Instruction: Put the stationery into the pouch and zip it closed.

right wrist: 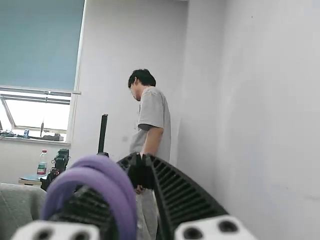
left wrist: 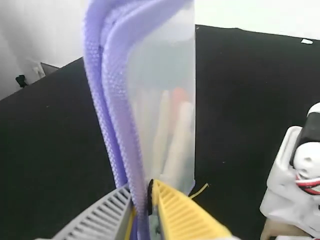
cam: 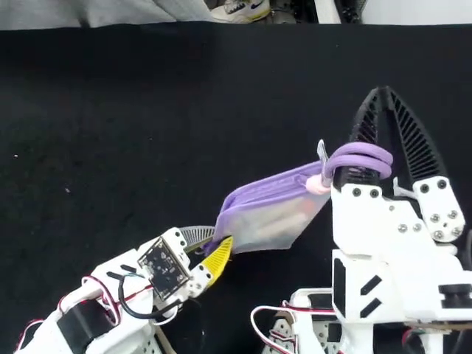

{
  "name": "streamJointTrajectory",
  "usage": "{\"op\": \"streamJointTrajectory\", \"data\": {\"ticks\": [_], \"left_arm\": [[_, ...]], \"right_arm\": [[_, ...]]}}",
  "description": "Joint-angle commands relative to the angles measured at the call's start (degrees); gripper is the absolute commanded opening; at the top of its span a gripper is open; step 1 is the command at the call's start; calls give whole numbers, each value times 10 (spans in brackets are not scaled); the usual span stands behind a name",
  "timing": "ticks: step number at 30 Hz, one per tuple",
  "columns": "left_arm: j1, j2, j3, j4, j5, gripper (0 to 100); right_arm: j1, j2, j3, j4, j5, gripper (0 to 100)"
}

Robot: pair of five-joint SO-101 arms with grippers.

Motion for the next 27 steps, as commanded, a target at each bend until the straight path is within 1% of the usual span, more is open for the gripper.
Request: {"op": "streamJointTrajectory", "data": {"ticks": [1, 3, 5, 10, 13, 17, 19, 23, 27], "left_arm": [[-33, 4, -27, 29, -34, 29], [-61, 4, -43, 47, -68, 29], [-95, 4, -63, 63, -85, 29], [-182, 4, -104, 79, -91, 29], [-218, 4, -111, 84, -91, 29], [-263, 4, -126, 83, -88, 29], [-285, 4, -131, 83, -87, 29], [-314, 4, -130, 82, -89, 29], [-317, 4, -130, 81, -86, 29]], "right_arm": [[-7, 12, -25, -9, 4, 11], [-7, 13, -22, -23, 28, 11], [-7, 14, -21, -26, 57, 11], [-3, 14, 3, -55, 100, 11], [50, 19, 36, -105, 113, 11], [156, 62, 50, -160, 101, 11], [191, 99, 44, -174, 93, 11], [229, 179, 12, -190, 95, 11], [272, 249, -33, -188, 93, 11]]}}
